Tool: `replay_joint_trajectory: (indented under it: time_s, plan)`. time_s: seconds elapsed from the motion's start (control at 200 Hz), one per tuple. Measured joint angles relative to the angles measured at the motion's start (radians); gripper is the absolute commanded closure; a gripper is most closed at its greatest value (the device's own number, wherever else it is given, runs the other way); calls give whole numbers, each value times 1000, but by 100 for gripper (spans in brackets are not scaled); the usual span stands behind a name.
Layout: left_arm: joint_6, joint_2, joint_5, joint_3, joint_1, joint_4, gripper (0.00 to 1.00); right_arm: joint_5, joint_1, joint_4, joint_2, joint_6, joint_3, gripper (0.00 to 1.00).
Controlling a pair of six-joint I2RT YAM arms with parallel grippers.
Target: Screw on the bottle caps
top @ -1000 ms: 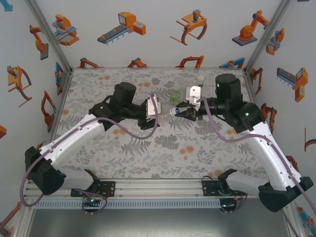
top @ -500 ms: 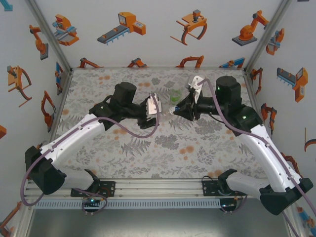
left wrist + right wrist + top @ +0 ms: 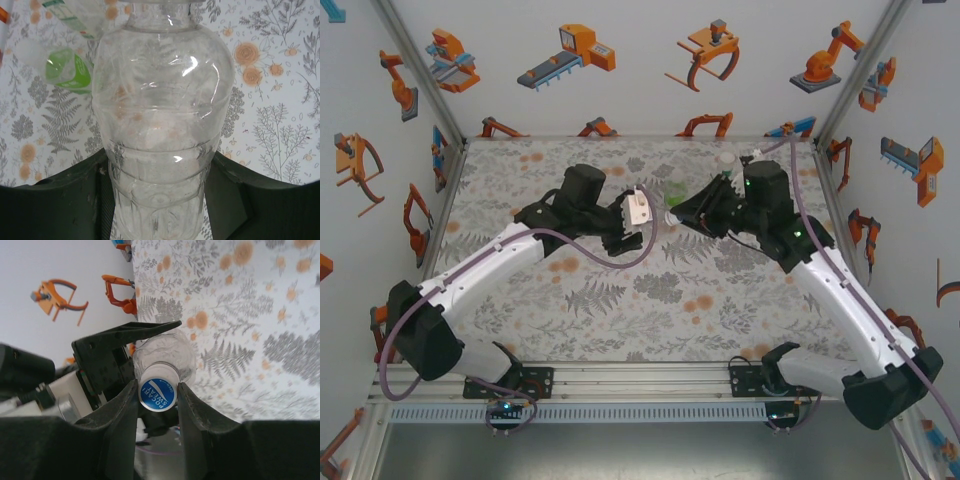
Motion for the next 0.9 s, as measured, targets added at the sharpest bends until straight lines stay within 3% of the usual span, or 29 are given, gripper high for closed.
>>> replay_joint_trajectory:
  time_s: [0.2,0.295,0.37,0.461,0.551,0.796,0.901]
  plan:
    - [1,2,-3,0,3,-16,100,12,0,-53,20,89,19,87]
    - [1,2,5,4,3,-15,100,15,0,-81,27,88,45,79]
    - [1,3,8,9,3,-14,100,18,0,-102,35,69,68,65]
    - [2,7,25,11,2,2,100,24,2,-133,44,24,107,52]
    - [5,9,51,25,-8,27,100,30,13,-148,43,-32,137,48]
    - [24,9,77,43,-15,43,100,49,16,-142,13,-193,153,25]
    - [32,9,77,43,-15,42,100,66,16,-142,3,-311,174,27]
